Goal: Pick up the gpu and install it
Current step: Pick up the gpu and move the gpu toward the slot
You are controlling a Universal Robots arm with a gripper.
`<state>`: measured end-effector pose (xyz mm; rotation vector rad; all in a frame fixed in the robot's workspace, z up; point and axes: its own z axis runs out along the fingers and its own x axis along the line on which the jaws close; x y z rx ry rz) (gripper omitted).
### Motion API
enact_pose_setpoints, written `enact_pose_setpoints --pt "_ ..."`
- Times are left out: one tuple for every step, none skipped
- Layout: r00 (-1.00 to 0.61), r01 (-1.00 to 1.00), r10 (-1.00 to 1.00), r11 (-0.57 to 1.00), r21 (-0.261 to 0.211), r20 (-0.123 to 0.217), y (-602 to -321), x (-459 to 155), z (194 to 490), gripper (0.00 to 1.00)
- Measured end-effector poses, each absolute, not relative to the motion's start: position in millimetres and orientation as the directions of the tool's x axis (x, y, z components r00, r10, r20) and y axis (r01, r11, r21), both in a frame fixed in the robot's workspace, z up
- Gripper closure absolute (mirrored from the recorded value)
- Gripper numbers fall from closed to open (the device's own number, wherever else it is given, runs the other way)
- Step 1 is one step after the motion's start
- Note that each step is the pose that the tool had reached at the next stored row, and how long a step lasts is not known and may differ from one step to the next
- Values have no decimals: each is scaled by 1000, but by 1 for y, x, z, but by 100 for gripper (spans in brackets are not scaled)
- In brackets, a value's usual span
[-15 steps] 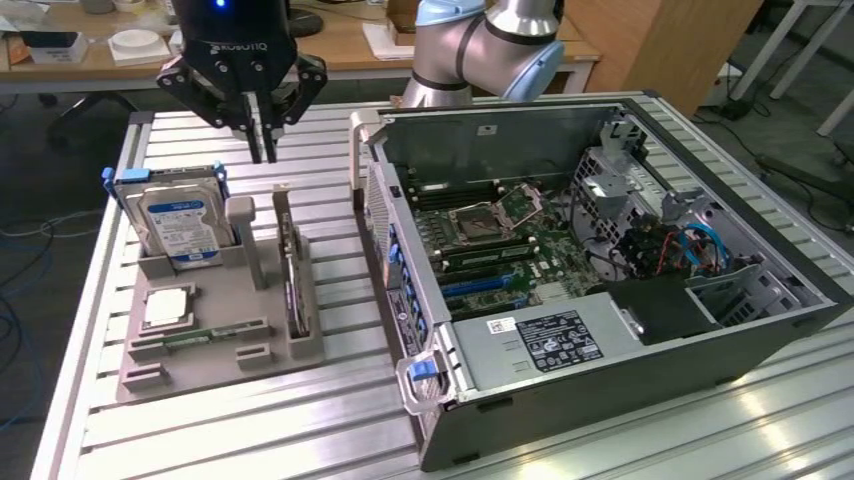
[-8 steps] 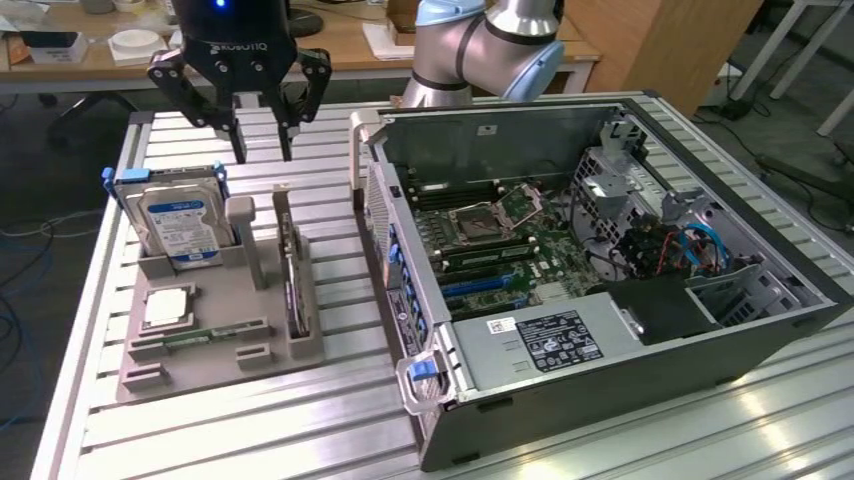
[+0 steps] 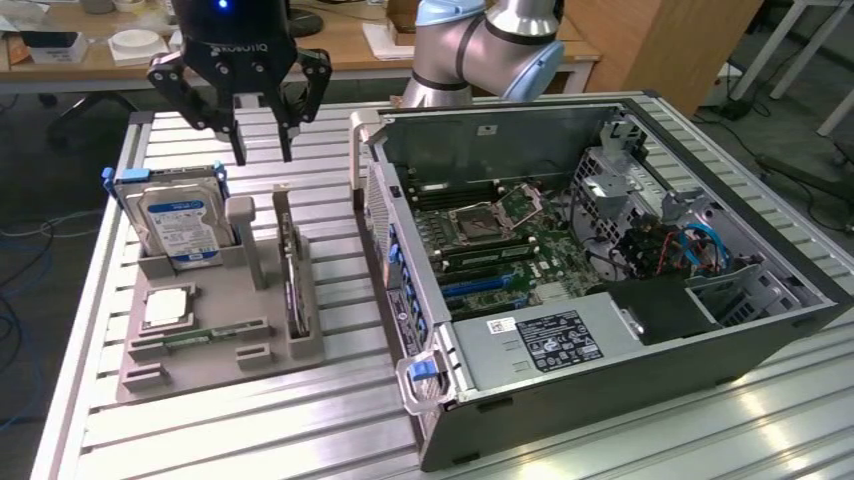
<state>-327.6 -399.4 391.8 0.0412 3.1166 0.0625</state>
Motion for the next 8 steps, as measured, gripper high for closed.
enact_pose_setpoints --pt "-1000 15 16 999 40 -24 -399 -328 391 53" --pt "-1000 5 6 999 40 -24 -399 -328 391 53" --pt "-1000 -2 -1 999 39 -23 -400 -328 390 53" --pt "-1000 -4 -3 999 39 -24 -400 -328 389 53" --pt "-1000 -5 -4 999 39 -24 -400 -328 389 53" --pt "-1000 -5 -4 999 39 -24 -400 -327 388 53" --pt "-1000 -5 -4 999 39 -23 -401 -327 387 53" --pt "-1000 -5 -4 999 39 -23 -401 -328 386 53"
